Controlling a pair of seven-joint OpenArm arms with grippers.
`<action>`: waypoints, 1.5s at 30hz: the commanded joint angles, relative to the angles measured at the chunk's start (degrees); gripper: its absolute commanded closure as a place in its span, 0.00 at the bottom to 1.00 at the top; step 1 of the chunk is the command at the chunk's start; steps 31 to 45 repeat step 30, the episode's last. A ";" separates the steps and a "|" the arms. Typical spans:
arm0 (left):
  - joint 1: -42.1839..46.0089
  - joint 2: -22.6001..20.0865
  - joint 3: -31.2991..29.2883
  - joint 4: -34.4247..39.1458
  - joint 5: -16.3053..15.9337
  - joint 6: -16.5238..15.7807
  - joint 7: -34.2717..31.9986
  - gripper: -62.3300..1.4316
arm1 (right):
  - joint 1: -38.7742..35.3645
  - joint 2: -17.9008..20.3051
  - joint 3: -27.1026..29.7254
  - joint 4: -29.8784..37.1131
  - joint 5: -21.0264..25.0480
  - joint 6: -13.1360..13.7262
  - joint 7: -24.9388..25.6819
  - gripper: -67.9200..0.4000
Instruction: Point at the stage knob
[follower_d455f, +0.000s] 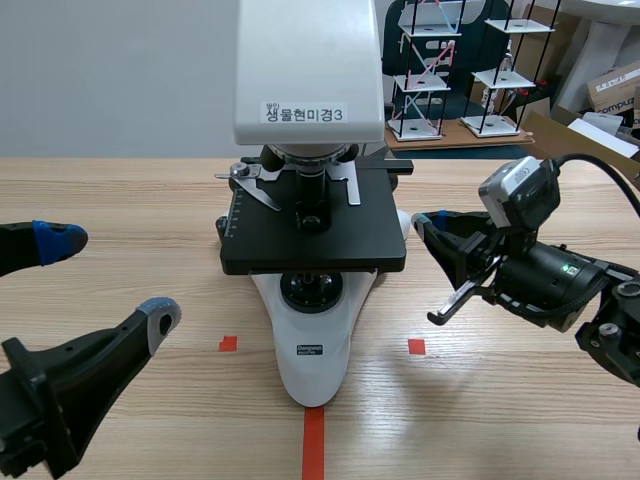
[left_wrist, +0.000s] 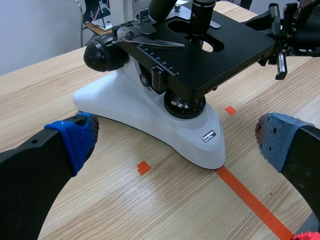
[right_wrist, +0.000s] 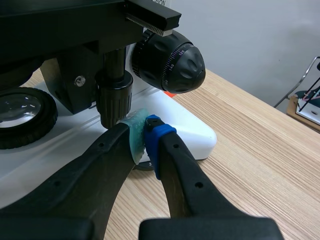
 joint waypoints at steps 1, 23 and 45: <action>0.28 -0.15 -0.17 1.20 -0.57 -0.15 -0.83 0.00 | 0.57 0.28 0.09 1.16 0.81 0.00 0.63 0.99; 0.28 -0.15 -0.17 1.20 -0.57 -0.17 -0.83 0.00 | 0.59 0.28 0.11 1.16 0.83 0.00 0.02 0.99; 0.28 -0.15 -0.17 1.20 -0.57 -0.17 -0.83 0.00 | 0.59 0.28 0.11 1.16 0.83 0.00 0.02 0.99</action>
